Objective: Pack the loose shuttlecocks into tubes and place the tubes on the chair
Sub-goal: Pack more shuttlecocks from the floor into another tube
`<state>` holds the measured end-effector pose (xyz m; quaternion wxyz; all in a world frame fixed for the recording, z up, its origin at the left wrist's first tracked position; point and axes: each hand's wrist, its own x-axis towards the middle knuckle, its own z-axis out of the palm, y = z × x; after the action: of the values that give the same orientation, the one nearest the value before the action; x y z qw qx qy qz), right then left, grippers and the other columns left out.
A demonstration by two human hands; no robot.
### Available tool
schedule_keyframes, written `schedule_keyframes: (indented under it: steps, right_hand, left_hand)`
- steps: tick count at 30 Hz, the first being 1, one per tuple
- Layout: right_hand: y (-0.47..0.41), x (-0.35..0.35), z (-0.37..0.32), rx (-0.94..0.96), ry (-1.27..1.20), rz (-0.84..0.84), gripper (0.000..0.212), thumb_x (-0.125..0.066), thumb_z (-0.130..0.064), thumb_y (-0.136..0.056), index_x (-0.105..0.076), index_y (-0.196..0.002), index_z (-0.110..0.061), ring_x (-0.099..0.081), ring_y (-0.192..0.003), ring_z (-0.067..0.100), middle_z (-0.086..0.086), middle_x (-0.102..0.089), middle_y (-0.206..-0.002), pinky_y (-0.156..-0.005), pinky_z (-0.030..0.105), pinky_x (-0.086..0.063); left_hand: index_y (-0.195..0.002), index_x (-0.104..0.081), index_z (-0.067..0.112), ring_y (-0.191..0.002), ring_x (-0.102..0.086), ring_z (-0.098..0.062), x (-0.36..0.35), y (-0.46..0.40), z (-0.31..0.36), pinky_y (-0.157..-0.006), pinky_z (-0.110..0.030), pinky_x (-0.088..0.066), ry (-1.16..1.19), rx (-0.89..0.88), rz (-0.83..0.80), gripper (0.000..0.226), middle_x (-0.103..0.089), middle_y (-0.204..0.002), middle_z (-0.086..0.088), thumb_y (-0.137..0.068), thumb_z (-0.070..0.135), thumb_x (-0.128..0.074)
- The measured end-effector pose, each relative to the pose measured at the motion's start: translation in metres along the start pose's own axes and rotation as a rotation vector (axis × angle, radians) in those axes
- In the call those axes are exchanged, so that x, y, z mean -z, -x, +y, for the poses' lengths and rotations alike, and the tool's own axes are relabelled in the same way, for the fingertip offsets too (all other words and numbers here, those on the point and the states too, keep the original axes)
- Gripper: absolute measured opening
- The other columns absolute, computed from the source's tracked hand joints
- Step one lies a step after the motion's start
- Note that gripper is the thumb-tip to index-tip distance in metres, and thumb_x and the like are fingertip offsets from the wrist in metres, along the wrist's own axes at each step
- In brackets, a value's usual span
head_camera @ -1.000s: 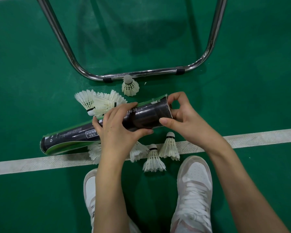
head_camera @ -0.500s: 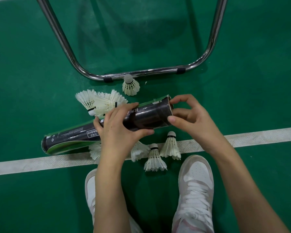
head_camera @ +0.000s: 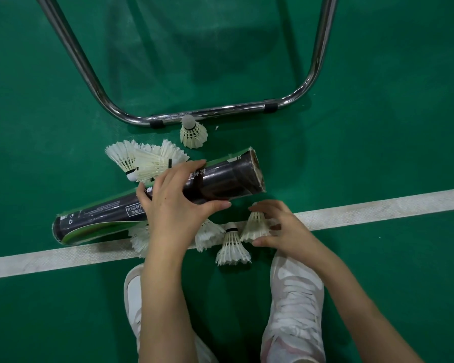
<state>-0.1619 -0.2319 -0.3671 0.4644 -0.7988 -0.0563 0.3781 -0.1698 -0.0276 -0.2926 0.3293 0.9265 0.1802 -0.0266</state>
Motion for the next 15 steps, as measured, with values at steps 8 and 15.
schedule_keyframes:
  steps: [8, 15]
  right_hand:
    - [-0.019, 0.026, 0.005, 0.050, -0.084, 0.201, 0.052, -0.073, 0.001, -0.074, -0.056, -0.110, -0.033, -0.051, -0.106, 0.010, -0.020, -0.047, -0.113, -0.095, 0.026, -0.046]
    - [-0.040, 0.047, 0.004, 0.061, -0.014, 0.450, 0.030, -0.073, -0.009, -0.077, -0.064, -0.099, -0.026, -0.049, -0.079, 0.011, -0.007, -0.044, -0.090, -0.080, 0.019, -0.042]
  left_hand:
    - [-0.118, -0.054, 0.040, -0.123, -0.037, -0.006, -0.002, 0.000, -0.001, -0.113, -0.047, 0.001, 0.007, -0.005, 0.002, 0.070, -0.046, -0.116, 0.024, -0.054, 0.050, -0.080]
    - [-0.118, -0.054, 0.040, -0.122, -0.037, -0.006, -0.003, 0.000, -0.001, -0.113, -0.047, 0.001, -0.006, -0.010, 0.000, 0.070, -0.050, -0.121, 0.020, -0.054, 0.051, -0.079]
